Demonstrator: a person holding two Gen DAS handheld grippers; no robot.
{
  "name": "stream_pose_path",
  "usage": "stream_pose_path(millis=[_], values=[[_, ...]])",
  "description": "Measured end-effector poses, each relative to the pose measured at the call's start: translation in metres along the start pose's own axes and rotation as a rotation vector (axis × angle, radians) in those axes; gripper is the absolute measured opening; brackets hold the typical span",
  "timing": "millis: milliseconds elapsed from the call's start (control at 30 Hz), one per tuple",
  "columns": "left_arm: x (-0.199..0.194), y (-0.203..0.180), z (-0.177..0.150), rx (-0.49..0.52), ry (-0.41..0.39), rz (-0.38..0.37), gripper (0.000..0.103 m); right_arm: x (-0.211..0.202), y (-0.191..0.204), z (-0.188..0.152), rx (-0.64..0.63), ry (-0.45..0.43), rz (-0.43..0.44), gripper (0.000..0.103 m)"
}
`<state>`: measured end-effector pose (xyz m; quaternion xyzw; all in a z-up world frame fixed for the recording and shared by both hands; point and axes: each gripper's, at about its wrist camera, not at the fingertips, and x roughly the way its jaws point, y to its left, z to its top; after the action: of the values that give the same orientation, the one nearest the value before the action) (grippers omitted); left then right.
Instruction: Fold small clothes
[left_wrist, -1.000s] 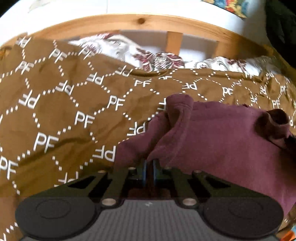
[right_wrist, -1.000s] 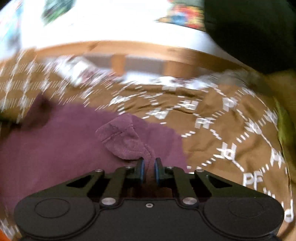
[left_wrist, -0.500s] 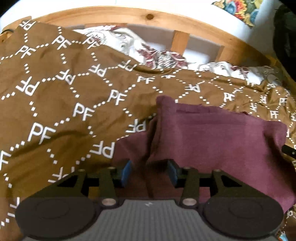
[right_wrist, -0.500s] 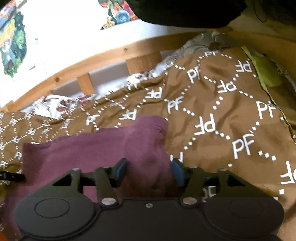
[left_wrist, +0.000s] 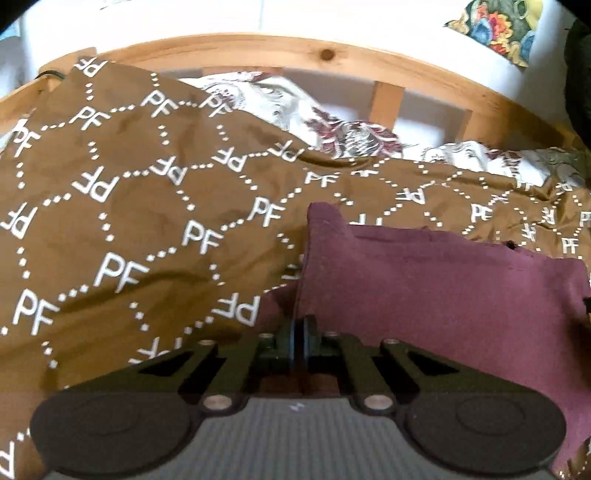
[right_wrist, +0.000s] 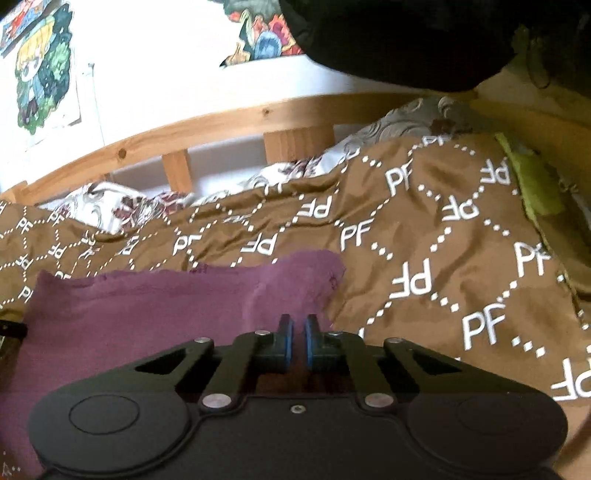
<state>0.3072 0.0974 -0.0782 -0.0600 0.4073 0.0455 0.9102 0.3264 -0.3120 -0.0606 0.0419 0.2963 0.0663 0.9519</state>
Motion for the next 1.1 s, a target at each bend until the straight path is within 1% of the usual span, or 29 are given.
stream_pose_path(millis=[67,167,333,367,467,500,533,567,600,633,700,733,800,867,933,1033,1100], values=[[0.006,0.003,0.000,-0.018,0.029,0.022,0.003,0.002,-0.003,0.000,0.002,0.000,-0.026,0.005],[0.011,0.009,0.001,-0.041,0.058,0.034,0.003,0.009,-0.010,-0.002,0.020,0.018,-0.055,0.004],[0.007,0.009,0.000,-0.032,0.064,0.043,0.004,0.017,-0.016,-0.004,0.023,0.032,-0.081,0.004],[0.007,0.008,-0.001,-0.019,0.068,0.042,0.004,0.018,-0.016,-0.004,0.028,0.035,-0.082,0.006],[0.009,0.008,-0.001,-0.016,0.081,0.038,0.010,0.017,-0.015,-0.004,0.003,0.045,-0.100,0.026],[0.009,0.009,-0.001,-0.020,0.086,0.034,0.013,0.016,-0.014,-0.004,-0.006,0.047,-0.103,0.035],[0.009,0.010,-0.001,-0.026,0.089,0.031,0.016,0.014,-0.014,-0.004,-0.016,0.050,-0.105,0.040],[0.009,0.011,-0.001,-0.031,0.093,0.027,0.017,0.011,-0.012,-0.005,-0.028,0.053,-0.104,0.051],[0.008,0.013,-0.002,-0.036,0.096,0.022,0.022,0.009,-0.010,-0.005,-0.047,0.057,-0.109,0.064],[0.006,0.014,-0.003,-0.043,0.100,0.020,0.031,0.005,-0.007,-0.006,-0.073,0.061,-0.121,0.069],[0.002,0.016,-0.006,-0.045,0.102,0.018,0.037,-0.002,-0.001,-0.008,-0.128,0.068,-0.134,0.084],[0.000,0.015,-0.008,-0.039,0.099,0.016,0.037,-0.007,0.002,-0.009,-0.161,0.073,-0.140,0.087],[-0.006,0.014,-0.010,-0.025,0.093,-0.005,0.037,-0.015,0.008,-0.012,-0.208,0.079,-0.156,0.098],[-0.011,0.014,-0.011,-0.021,0.087,-0.037,0.041,-0.025,0.012,-0.015,-0.241,0.078,-0.180,0.099],[-0.017,0.014,-0.013,-0.032,0.079,-0.062,0.051,-0.037,0.015,-0.020,-0.257,0.082,-0.195,0.101],[-0.024,0.015,-0.017,-0.047,0.077,-0.100,0.053,-0.053,0.016,-0.027,-0.248,0.084,-0.196,0.102],[-0.028,0.014,-0.020,-0.043,0.071,-0.108,0.053,-0.064,0.017,-0.031,-0.231,0.081,-0.190,0.102]])
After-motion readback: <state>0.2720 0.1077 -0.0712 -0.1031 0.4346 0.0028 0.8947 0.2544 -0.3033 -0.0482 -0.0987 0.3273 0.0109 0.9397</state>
